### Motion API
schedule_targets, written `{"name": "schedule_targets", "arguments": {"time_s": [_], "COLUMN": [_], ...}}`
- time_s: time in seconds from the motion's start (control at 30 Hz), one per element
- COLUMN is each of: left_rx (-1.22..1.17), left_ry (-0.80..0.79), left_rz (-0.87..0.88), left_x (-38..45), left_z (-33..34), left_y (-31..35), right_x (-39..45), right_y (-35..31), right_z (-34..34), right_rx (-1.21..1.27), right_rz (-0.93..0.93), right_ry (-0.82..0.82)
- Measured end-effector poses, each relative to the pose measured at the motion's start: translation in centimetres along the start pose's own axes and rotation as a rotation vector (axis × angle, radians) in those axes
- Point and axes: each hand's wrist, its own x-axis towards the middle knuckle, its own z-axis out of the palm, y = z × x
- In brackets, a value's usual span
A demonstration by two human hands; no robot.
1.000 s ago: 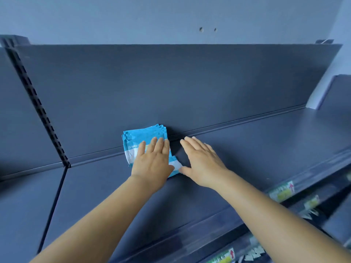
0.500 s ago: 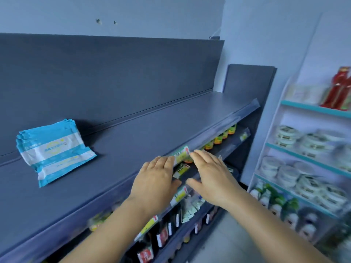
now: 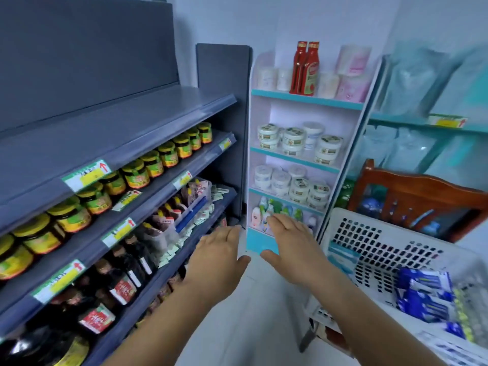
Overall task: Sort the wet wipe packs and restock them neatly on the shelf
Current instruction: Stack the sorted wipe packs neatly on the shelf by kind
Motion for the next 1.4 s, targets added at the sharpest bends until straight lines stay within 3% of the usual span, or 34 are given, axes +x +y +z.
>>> {"name": "schedule_targets", "arguments": {"time_s": [0.43, 0.97, 1.13, 1.4], "left_rx": [-0.070, -0.058, -0.042, -0.063], "left_ry": [-0.176, -0.387, -0.490, -0.611], "left_rz": [0.236, 0.347, 0.239, -0.110], "left_x": [8.1, 23.7, 24.6, 24.9], "left_z": [9.2, 22.1, 26.8, 34.8], "left_y": [15.1, 22.8, 24.0, 26.8], "right_x": [-4.8, 1.8, 2.4, 3.9], "right_y": [17.4, 33.6, 37.9, 45.1], "right_z": [2.7, 6.8, 9.5, 14.8], "right_rx": [0.057, 0.144, 0.187, 0.231], "right_rz": [0.375, 0.580, 0.575, 0.448], "right_ry": [-0.044, -0.156, -0.255, -0.447]}}
